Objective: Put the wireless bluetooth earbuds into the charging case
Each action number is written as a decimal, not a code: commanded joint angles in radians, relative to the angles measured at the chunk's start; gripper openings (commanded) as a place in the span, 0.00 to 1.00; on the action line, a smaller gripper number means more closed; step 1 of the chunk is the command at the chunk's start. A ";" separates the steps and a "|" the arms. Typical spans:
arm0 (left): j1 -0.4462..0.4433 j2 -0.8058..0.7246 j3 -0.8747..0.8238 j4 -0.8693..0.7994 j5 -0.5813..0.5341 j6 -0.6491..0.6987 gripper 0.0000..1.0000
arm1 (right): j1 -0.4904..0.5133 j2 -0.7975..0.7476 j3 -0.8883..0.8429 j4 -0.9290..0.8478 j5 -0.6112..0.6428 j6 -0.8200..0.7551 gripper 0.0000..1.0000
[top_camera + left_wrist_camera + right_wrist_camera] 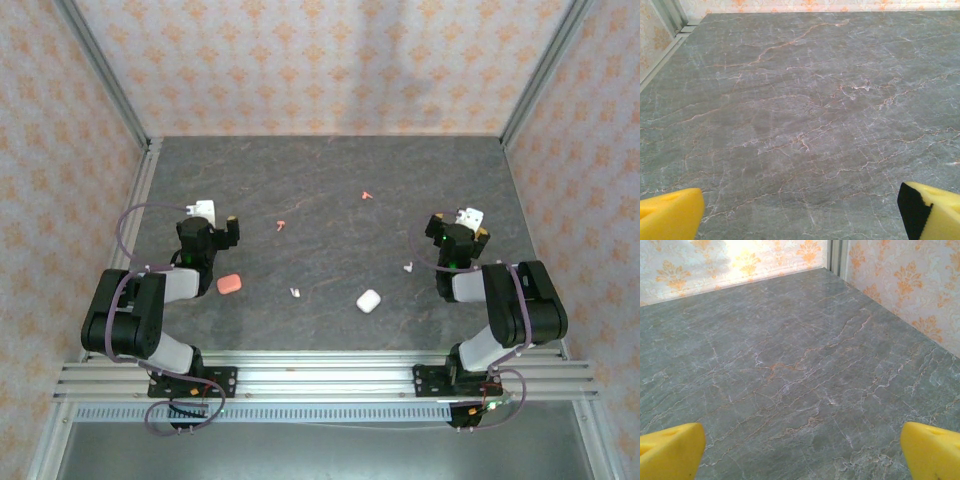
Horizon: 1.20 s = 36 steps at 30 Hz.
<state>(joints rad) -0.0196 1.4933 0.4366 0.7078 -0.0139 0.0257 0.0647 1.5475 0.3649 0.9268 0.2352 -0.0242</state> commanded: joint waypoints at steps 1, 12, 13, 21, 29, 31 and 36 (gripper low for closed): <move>-0.005 0.003 -0.007 0.029 -0.004 -0.009 1.00 | -0.002 0.005 0.008 -0.005 -0.001 0.001 0.99; -0.005 0.004 -0.007 0.028 -0.004 -0.007 1.00 | -0.002 0.005 0.009 -0.005 -0.001 0.003 0.99; -0.006 0.004 -0.007 0.028 -0.004 -0.007 1.00 | -0.002 0.005 0.009 -0.006 0.000 0.003 0.99; -0.006 -0.111 0.071 -0.212 -0.142 -0.051 1.00 | -0.002 -0.018 -0.027 0.047 -0.006 0.001 0.99; -0.005 -0.336 0.167 -0.553 -0.313 -0.163 1.00 | 0.003 -0.306 0.086 -0.418 -0.087 0.028 1.00; -0.005 -0.359 0.237 -0.702 -0.331 -0.215 1.00 | 0.004 -0.358 0.193 -0.659 -0.161 0.073 0.98; -0.005 -0.389 0.415 -1.037 -0.140 -0.297 1.00 | 0.074 -0.316 0.523 -1.208 -0.345 0.039 0.98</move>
<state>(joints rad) -0.0196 1.1294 0.7757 -0.0540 -0.2451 -0.1890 0.0940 1.2007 0.7715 0.1543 0.0185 0.0196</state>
